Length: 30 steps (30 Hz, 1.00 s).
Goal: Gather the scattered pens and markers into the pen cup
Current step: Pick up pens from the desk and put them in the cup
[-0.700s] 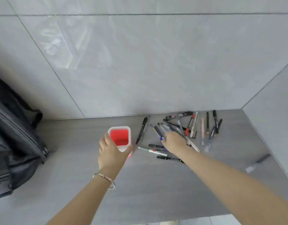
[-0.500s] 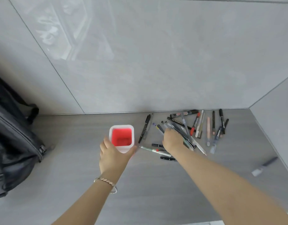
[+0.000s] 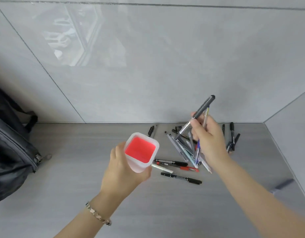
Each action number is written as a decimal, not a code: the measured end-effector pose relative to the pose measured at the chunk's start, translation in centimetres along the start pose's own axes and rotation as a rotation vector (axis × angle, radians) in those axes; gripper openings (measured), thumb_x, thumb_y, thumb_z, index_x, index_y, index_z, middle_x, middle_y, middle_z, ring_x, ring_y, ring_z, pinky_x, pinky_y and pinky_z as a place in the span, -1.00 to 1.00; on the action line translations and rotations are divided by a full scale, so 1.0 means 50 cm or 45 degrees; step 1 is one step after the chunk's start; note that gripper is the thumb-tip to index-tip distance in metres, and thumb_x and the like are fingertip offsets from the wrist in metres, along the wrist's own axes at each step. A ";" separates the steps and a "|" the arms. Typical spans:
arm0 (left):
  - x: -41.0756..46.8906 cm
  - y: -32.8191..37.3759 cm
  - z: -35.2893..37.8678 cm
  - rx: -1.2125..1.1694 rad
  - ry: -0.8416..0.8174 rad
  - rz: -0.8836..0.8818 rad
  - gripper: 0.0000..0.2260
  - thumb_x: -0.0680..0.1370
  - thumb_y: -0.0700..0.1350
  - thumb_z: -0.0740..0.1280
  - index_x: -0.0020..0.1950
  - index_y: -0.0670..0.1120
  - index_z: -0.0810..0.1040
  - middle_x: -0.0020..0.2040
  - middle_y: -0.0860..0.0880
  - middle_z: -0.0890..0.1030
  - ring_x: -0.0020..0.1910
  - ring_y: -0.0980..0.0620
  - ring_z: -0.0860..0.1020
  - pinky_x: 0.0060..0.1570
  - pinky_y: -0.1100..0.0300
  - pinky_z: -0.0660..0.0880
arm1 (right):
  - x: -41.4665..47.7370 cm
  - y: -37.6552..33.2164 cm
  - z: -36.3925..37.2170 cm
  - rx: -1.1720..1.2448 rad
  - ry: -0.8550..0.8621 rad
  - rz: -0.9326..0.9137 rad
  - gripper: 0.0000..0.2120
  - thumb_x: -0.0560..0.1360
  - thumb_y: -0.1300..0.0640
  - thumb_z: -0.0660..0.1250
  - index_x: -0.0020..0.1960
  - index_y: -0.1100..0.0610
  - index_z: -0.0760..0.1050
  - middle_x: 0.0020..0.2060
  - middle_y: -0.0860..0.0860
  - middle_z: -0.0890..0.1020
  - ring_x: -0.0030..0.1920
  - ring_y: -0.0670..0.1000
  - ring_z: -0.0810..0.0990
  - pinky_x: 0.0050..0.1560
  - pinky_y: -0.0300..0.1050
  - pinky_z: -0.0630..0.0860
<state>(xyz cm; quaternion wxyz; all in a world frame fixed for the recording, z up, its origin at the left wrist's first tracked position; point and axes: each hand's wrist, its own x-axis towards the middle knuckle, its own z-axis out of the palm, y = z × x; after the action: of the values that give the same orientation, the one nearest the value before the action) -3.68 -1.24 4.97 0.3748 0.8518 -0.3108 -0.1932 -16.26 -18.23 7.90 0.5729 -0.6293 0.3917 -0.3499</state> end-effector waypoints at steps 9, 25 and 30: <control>-0.070 0.107 0.122 -0.080 -0.009 0.235 -0.26 0.19 0.05 0.53 0.25 -0.01 0.24 0.04 0.10 0.36 -0.05 0.35 0.35 -0.24 0.51 0.28 | -0.080 -0.003 -0.088 -0.518 -0.376 -0.014 -0.78 0.54 0.10 0.23 -0.19 0.23 0.45 -0.27 -0.01 0.60 -0.25 -0.14 0.53 -0.13 -0.22 0.43; -0.117 0.094 0.153 0.078 -0.052 0.264 -0.24 0.15 0.13 0.51 0.24 -0.04 0.26 0.03 0.07 0.39 -0.01 0.10 0.41 -0.20 0.20 0.39 | -0.070 -0.081 -0.118 -1.336 -1.085 -0.168 -0.84 0.48 0.24 0.28 -0.04 0.15 0.63 -0.31 0.02 0.64 -0.13 0.05 0.59 -0.09 -0.07 0.52; -0.117 0.080 0.146 0.066 -0.127 0.234 -0.21 0.16 0.07 0.53 0.27 -0.10 0.26 0.04 0.05 0.35 0.02 0.03 0.42 -0.17 0.22 0.38 | -0.097 -0.026 -0.066 -1.333 -0.969 -0.155 -0.88 0.41 0.11 0.37 -0.07 0.10 0.60 -0.08 0.07 0.68 -0.01 0.11 0.61 -0.03 -0.05 0.55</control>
<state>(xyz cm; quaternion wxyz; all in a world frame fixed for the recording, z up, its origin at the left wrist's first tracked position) -13.59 -3.17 3.87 0.3528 0.8185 -0.4108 -0.1921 -21.27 -15.34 9.55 0.2684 -0.9263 0.2437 0.1027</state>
